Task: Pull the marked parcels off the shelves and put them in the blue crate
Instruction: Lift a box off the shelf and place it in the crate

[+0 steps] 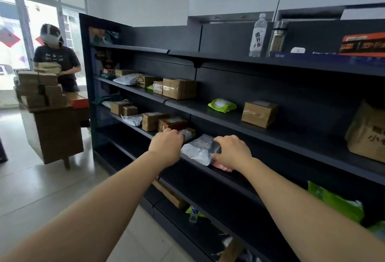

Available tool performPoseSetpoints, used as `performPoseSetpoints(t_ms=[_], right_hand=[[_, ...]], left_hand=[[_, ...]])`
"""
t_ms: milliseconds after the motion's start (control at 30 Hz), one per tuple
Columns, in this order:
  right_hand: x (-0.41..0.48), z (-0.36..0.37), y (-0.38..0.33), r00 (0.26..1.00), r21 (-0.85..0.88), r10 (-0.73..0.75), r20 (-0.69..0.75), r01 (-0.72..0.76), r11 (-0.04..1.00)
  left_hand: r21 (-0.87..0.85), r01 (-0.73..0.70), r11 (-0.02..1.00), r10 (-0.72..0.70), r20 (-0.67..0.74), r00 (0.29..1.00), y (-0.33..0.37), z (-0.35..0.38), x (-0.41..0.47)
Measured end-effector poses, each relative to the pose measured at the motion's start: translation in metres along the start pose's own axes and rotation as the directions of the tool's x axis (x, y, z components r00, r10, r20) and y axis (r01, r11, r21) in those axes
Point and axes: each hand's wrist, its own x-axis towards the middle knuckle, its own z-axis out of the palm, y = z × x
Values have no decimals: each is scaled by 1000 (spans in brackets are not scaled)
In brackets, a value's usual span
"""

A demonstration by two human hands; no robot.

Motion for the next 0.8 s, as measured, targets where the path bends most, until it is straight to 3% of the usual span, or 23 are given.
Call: performPoseSetpoints(t_ms=[800], right_hand=[[385,22,-23,991,3,-62,-119,63,998]], left_hand=[[-6,54,999,-55,-62,997,-186,117,303]])
